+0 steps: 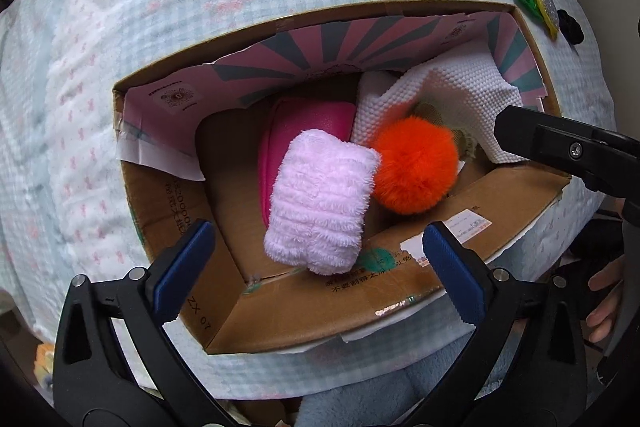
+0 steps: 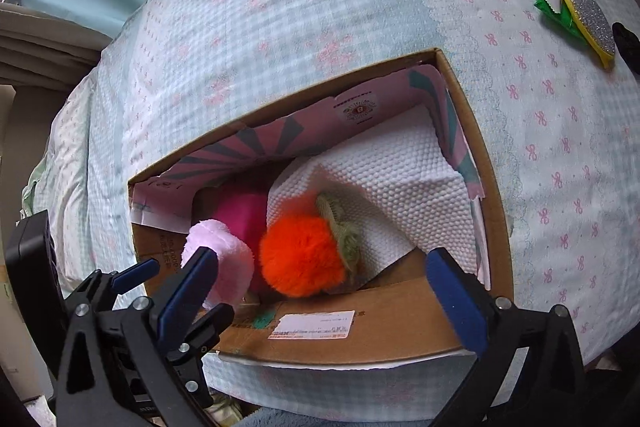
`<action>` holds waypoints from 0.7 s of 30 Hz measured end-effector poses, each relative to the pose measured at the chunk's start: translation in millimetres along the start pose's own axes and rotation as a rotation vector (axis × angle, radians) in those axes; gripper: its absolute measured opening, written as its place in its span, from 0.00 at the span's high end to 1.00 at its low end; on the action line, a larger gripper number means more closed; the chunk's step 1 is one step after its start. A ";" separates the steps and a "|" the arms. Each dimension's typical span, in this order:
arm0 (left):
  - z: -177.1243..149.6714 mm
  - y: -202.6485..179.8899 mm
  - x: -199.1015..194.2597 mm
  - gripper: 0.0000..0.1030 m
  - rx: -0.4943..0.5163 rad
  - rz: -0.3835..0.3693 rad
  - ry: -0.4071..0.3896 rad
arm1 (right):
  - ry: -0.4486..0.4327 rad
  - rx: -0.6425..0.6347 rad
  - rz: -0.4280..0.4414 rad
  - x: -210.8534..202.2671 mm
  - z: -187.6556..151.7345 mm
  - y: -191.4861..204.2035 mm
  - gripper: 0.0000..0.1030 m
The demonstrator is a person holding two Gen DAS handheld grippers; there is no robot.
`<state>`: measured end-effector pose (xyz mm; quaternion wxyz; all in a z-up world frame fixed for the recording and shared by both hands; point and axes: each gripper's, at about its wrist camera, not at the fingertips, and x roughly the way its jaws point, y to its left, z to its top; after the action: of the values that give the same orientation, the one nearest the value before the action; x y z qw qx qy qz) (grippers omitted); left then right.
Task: Organize soft objects
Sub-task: 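Drop the scrunchie and pompom into the box by opening both tools, then move both tools away from the box over the glittery sponge and grey cloth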
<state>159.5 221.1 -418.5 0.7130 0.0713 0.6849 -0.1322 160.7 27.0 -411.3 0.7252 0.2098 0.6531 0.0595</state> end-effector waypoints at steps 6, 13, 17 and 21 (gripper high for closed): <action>-3.3 -2.2 -12.6 0.00 -0.009 -0.001 -0.037 | -0.019 -0.011 -0.003 -10.1 -4.0 -0.7 0.00; -18.5 -11.5 -54.0 0.00 -0.002 0.010 -0.127 | -0.063 -0.055 -0.015 -40.0 -11.4 -0.3 0.00; -28.2 -18.3 -92.3 0.00 0.008 0.023 -0.194 | -0.111 -0.071 -0.020 -75.3 -16.8 -4.2 0.00; -35.3 -27.9 -139.6 0.00 0.023 0.031 -0.276 | -0.169 -0.117 -0.059 -123.3 -25.3 -3.6 0.00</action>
<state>114.0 217.2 -279.1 0.8014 0.0711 0.5778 -0.1373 118.2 -14.9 -300.4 0.7900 0.1521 0.5910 0.0581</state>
